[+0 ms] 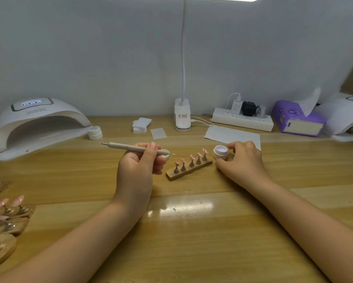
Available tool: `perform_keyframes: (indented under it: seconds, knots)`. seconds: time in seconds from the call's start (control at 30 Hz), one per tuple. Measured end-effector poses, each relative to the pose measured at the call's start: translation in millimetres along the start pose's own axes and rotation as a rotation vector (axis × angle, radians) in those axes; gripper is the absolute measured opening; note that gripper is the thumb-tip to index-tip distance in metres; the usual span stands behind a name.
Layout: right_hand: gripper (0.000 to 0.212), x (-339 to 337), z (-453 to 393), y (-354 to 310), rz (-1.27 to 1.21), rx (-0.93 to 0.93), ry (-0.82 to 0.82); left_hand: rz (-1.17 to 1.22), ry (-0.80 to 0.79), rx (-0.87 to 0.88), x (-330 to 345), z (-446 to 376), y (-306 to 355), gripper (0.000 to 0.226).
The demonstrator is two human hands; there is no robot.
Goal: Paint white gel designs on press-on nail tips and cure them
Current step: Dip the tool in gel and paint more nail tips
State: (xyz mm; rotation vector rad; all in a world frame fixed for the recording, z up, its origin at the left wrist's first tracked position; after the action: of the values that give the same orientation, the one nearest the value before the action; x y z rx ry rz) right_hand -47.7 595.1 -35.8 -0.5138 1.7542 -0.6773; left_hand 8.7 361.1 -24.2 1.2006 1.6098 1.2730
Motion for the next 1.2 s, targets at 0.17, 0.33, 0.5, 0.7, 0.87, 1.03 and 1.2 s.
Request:
perform_keyframes:
  seconds: [0.17,0.33,0.5,0.7,0.87,1.03,1.2]
  knots:
    - [0.054,-6,18,-25,-0.023,-0.337,0.184,-0.002,0.010,0.018,0,1,0,0.017]
    - [0.009,10,50,-56,-0.083,-0.662,0.022,-0.008,0.035,0.026,1,0,-1,0.017]
    - [0.016,25,48,-51,-0.107,-0.569,-0.127,-0.007,0.031,0.051,3,2,-2,0.017]
    - [0.024,30,45,-49,-0.047,-0.528,-0.190,-0.018,0.025,0.061,4,4,-3,0.016]
    - [0.022,30,41,-48,-0.106,-0.482,-0.242,-0.037,0.021,0.060,6,4,-4,0.016]
    - [0.020,30,42,-49,-0.135,-0.475,-0.224,-0.052,0.018,0.062,6,4,-3,0.015]
    - [0.015,27,48,-51,-0.077,-0.575,-0.157,-0.056,0.019,0.068,6,5,-2,0.015]
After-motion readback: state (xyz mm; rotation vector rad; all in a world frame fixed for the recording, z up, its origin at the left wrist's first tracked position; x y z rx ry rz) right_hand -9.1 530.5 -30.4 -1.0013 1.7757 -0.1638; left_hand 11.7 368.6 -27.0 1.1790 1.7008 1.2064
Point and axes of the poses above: each hand's wrist, its own z-axis away from the middle knuckle, its own x-axis out of the palm, y = z × x, the point moved 3 cm from there along -z, towards the middle knuckle, and after that the axes turned 13 degrees about -z, right-handed, at the moved point
